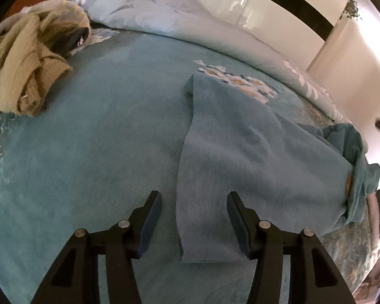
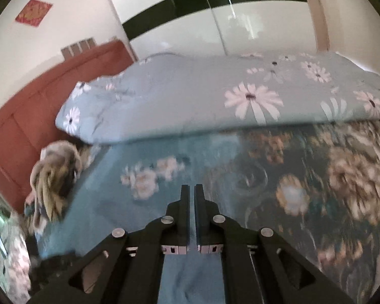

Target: Fold clothes

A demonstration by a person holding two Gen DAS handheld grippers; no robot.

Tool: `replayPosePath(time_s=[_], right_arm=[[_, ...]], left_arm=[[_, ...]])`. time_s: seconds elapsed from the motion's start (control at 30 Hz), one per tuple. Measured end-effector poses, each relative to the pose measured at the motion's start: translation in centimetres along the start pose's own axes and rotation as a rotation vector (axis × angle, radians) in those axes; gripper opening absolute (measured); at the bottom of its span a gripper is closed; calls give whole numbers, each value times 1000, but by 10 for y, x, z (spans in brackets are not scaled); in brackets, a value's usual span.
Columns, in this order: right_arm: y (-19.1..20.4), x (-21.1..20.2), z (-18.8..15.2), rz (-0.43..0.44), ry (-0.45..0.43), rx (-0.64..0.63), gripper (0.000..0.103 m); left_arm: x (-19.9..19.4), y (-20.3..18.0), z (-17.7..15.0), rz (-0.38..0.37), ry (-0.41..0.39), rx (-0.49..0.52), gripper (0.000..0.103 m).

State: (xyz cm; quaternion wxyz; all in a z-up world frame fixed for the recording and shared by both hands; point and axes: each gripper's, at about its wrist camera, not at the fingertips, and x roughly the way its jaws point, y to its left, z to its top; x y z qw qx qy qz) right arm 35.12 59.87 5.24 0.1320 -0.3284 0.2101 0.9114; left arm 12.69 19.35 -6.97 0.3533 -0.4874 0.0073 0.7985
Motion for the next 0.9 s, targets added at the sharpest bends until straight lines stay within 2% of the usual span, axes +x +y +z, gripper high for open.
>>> replayPosePath(time_s=[0.03,0.07,0.1,0.17,0.33,0.4,0.5,0.53,0.57,0.6,0.67,0.77,0.9], right_arm=[[0,-3,-13,-1,19,-8,4],[1,-6,-26,-3,37,-15,10],[2,-9,-39,-4,55,-23,25],[0,-7,-58,7,83,-9,47],[4,17,-86,32,149,-3,47],[7,28,-91,-2,172,-36,47],[9,42,-93,-96,192,-83,46],[9,47,-94,-128,199,-98,42],[7,48,-93,-128,203,-86,28],[5,48,-91,-123,206,-70,19],[-3,39,-85,-49,197,-9,10],[-13,26,-71,26,168,68,8],[-25,18,-20,90,61,173,7]], left_arm=[[0,-1,0,-2,0,1,58],[0,-1,0,-5,-1,2,58],[-1,-2,0,-7,-1,3,58],[-1,-3,0,-12,-2,5,58],[-3,-6,-2,-13,2,15,58],[-4,-6,-4,-6,6,16,58],[-5,-2,-6,-2,9,1,58],[-6,0,-7,-1,9,-2,58],[-6,0,-7,0,8,-2,58],[-7,1,-7,0,5,-1,58],[-9,3,-7,3,0,0,58],[-9,8,-3,4,-12,-11,58],[-9,12,5,-3,-25,-21,58]])
